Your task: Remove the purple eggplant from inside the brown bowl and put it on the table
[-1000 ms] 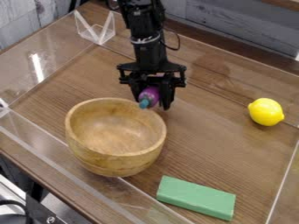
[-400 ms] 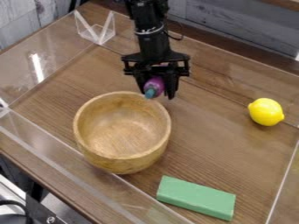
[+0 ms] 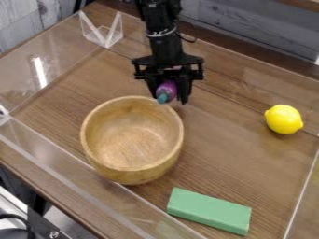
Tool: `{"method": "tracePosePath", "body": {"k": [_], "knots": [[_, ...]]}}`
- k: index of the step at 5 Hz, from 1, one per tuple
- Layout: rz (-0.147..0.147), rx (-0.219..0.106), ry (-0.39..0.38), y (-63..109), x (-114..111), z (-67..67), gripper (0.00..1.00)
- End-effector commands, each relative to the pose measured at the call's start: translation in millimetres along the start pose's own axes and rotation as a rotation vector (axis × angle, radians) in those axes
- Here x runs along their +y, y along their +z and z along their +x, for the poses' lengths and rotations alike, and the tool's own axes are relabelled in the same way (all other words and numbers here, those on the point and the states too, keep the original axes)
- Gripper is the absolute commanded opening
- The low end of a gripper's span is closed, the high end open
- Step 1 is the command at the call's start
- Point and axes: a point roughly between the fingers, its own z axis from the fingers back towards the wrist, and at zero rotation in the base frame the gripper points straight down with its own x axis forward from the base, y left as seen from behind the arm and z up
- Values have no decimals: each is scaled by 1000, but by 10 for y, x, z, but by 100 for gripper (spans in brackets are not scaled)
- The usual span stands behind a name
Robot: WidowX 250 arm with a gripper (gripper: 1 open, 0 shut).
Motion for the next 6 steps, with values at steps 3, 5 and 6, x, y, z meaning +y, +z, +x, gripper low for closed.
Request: {"method": "tracePosePath", "body": {"k": [3,5,6], "knots": [[9,-79,26,99,-10,226,0],[2,-47,-40,172,-188,19,0],[1,-26,-88,181,-281,-109,0]]}}
